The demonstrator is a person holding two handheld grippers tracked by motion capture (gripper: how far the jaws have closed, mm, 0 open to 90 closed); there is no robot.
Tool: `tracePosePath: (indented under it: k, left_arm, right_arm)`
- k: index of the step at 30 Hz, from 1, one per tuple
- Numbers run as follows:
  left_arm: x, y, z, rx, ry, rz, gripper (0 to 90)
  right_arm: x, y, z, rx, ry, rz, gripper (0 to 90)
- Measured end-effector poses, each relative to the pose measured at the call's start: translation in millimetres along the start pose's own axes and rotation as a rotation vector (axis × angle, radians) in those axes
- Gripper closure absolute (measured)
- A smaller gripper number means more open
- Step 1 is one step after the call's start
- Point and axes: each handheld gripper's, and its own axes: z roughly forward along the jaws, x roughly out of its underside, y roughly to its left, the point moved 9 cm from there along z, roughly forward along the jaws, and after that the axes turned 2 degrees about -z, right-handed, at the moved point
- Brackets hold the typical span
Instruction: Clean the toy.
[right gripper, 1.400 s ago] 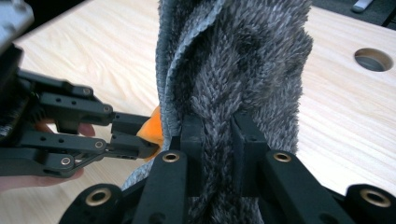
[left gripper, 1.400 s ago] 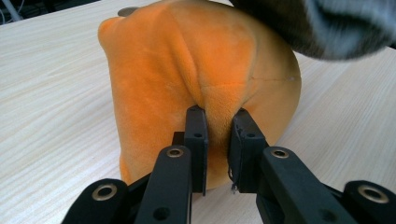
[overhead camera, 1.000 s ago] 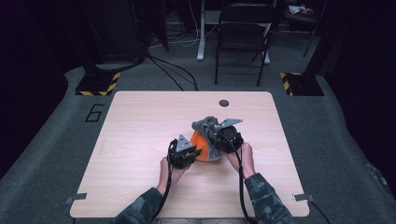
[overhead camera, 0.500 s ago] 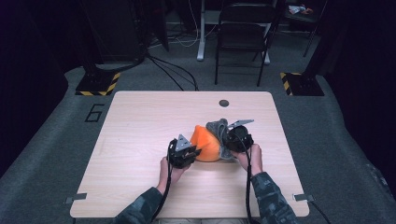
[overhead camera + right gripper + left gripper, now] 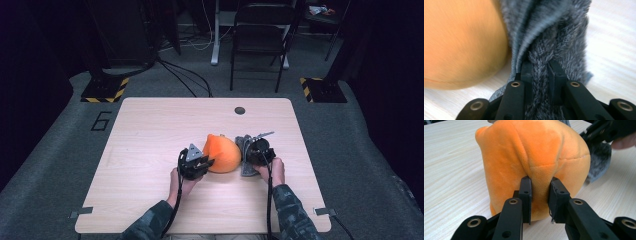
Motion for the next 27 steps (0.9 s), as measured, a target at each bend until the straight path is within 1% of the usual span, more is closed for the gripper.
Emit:
tracePosePath:
  k: [1,2,4,5,6,8,10,11,13,14,15,16,17,18,19,22,25,27]
  left_arm:
    - [-0.2,0.1,0.2,-0.003,-0.003,-0.001,74.4]
    - [-0.2,-0.3,0.2,-0.001,-0.003,-0.004,74.3]
    - [0.1,-0.6,-0.1,0.003,0.002,-0.004,74.3]
    - [0.1,-0.5,-0.1,0.003,0.003,-0.002,74.3]
    - [-0.2,-1.3,0.3,0.002,-0.003,-0.014,74.1]
    - [-0.5,-1.1,0.7,-0.001,-0.006,-0.013,73.9]
    - [-0.5,-1.1,0.7,0.0,-0.007,-0.015,73.6]
    - [-0.2,-1.2,0.4,0.004,-0.001,-0.014,73.5]
    - [-0.2,-0.8,0.1,0.003,-0.001,-0.009,73.1]
    - [-0.3,-0.3,0.1,-0.001,-0.003,-0.004,72.9]
    - [-0.3,-0.2,0.0,-0.001,-0.003,-0.003,72.6]
    - [-0.2,-0.2,-0.1,0.001,-0.001,0.002,72.2]
    - [0.3,-0.5,-0.2,0.004,0.004,0.004,71.4]
    - [0.3,-1.0,0.2,0.004,0.001,-0.001,70.6]
    - [-0.1,-0.6,0.0,0.004,-0.001,0.004,70.2]
    - [-1.1,-1.2,-0.7,0.004,-0.005,0.004,66.8]
    - [-3.3,-1.6,-1.9,0.001,-0.011,0.001,61.7]
    - [-4.9,-1.2,-2.8,-0.005,-0.012,0.001,56.4]
  right_arm:
    - [-3.4,-1.7,-5.4,0.006,-0.02,0.0,77.1]
    - [-6.7,-2.4,-10.8,0.006,-0.033,0.011,77.2]
    - [-17.0,-2.2,-24.4,-0.007,-0.094,0.024,77.2]
    - [-22.3,-1.1,-31.8,-0.007,-0.12,0.022,77.1]
    - [-27.5,2.3,-39.7,-0.02,-0.145,0.023,77.1]
    - [-38.2,10.9,-55.1,-0.041,-0.198,-0.01,77.1]
    - [-47.8,26.2,-67.5,-0.08,-0.243,-0.027,77.1]
    - [-51.0,34.6,-71.3,-0.089,-0.255,-0.04,77.1]
    - [-52.7,51.4,-70.7,-0.109,-0.244,-0.085,77.0]
    - [-51.7,57.4,-67.3,-0.107,-0.23,-0.104,77.0]
    - [-49.6,62.3,-61.3,-0.102,-0.207,-0.127,77.0]
    - [-46.8,65.4,-54.2,-0.084,-0.182,-0.143,77.0]
    - [-44.2,66.8,-47.9,-0.075,-0.169,-0.158,77.0]
    - [-42.5,67.6,-42.9,-0.069,-0.166,-0.156,77.0]
    - [-41.2,66.9,-41.1,-0.061,-0.158,-0.163,77.1]
    - [-39.8,65.0,-41.5,-0.069,-0.156,-0.149,77.1]
    - [-38.3,62.6,-39.6,-0.052,-0.156,-0.157,77.1]
    - [-37.0,61.3,-38.7,-0.056,-0.154,-0.146,77.1]
